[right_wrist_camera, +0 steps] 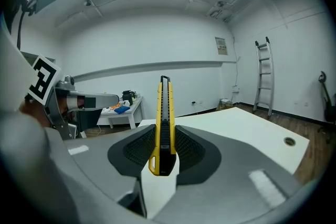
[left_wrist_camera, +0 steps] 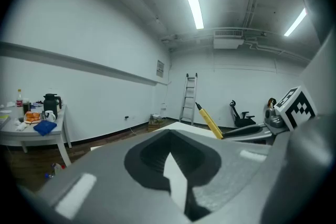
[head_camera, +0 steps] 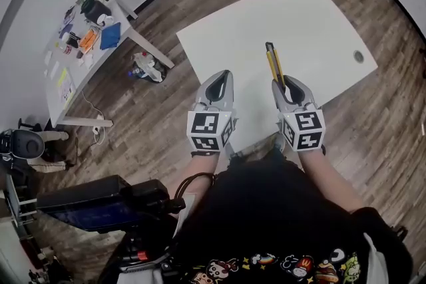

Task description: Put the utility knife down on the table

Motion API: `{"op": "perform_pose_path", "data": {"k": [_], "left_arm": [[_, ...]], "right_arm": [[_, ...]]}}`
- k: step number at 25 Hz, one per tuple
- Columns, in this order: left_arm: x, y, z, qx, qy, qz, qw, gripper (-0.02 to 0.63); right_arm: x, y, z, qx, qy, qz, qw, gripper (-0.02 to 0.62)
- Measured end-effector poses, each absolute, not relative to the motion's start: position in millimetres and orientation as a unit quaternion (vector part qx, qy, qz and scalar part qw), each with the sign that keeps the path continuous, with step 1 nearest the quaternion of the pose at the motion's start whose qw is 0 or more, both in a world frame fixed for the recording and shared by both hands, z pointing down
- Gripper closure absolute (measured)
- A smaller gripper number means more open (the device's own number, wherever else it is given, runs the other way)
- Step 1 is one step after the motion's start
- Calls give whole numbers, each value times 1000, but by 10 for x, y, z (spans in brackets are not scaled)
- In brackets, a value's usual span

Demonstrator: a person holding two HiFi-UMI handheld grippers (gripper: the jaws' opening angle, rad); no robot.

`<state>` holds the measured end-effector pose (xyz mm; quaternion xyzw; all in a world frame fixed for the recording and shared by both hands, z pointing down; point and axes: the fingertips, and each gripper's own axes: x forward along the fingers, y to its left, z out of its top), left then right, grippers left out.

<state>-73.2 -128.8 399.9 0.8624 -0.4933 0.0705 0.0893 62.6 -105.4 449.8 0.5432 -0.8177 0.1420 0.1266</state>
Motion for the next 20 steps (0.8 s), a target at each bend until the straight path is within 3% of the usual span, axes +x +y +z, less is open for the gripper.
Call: {"op": "perform_pose_path", "data": {"k": [20], "left_arm": [[-673, -1415, 4259, 851, -505, 91, 110, 604]], "right_arm": [[536, -1824, 5697, 533, -788, 191, 240, 456]]}}
